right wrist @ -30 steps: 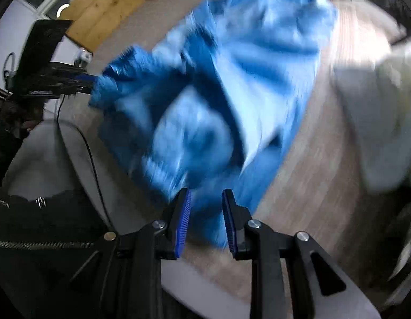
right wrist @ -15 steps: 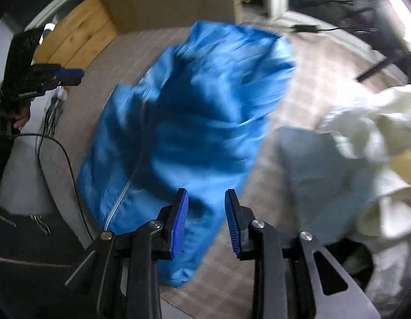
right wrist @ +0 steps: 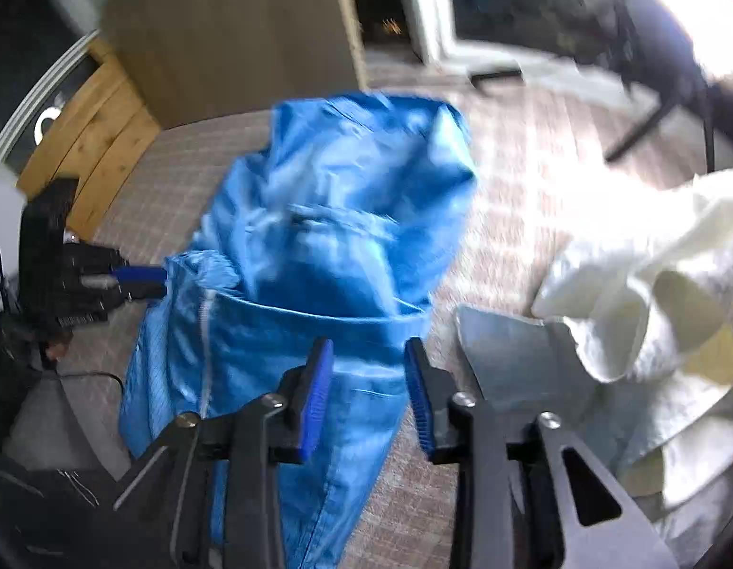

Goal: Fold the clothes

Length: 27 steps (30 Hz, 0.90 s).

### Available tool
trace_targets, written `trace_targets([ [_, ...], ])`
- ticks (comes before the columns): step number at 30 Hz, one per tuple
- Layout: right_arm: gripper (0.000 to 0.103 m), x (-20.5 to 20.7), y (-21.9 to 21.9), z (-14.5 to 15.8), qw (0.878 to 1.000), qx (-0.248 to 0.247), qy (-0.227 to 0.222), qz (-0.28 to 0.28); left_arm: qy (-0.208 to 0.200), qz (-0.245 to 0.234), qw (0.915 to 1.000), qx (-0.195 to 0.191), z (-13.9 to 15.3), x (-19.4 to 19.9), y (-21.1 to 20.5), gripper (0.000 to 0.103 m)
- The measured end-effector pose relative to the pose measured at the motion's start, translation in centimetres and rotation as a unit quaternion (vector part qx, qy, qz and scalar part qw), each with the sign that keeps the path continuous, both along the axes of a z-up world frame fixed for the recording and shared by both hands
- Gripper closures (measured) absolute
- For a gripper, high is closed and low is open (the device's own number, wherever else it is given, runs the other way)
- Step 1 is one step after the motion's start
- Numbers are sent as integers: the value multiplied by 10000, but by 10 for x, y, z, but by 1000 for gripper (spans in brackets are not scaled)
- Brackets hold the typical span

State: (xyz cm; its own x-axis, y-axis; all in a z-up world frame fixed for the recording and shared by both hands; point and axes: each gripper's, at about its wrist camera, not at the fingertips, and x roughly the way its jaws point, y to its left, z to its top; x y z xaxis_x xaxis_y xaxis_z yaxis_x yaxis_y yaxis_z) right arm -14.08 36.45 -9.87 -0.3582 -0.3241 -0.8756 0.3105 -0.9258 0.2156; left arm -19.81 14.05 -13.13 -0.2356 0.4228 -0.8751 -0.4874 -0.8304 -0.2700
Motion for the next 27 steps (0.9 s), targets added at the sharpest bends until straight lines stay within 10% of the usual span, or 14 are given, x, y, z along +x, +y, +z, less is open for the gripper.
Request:
trace_targets([
  [12, 67, -39, -32, -65, 9975, 393, -571, 120, -102, -39, 9996, -251, -35, -14, 10, 80],
  [18, 55, 30, 24, -21, 9985, 77, -441, -329, -61, 272, 9996, -22, 3, 36, -34, 70],
  [27, 55, 153, 21, -50, 9933, -328, -1041, -381, -993, 517, 9936, 179, -37, 126, -49, 67],
])
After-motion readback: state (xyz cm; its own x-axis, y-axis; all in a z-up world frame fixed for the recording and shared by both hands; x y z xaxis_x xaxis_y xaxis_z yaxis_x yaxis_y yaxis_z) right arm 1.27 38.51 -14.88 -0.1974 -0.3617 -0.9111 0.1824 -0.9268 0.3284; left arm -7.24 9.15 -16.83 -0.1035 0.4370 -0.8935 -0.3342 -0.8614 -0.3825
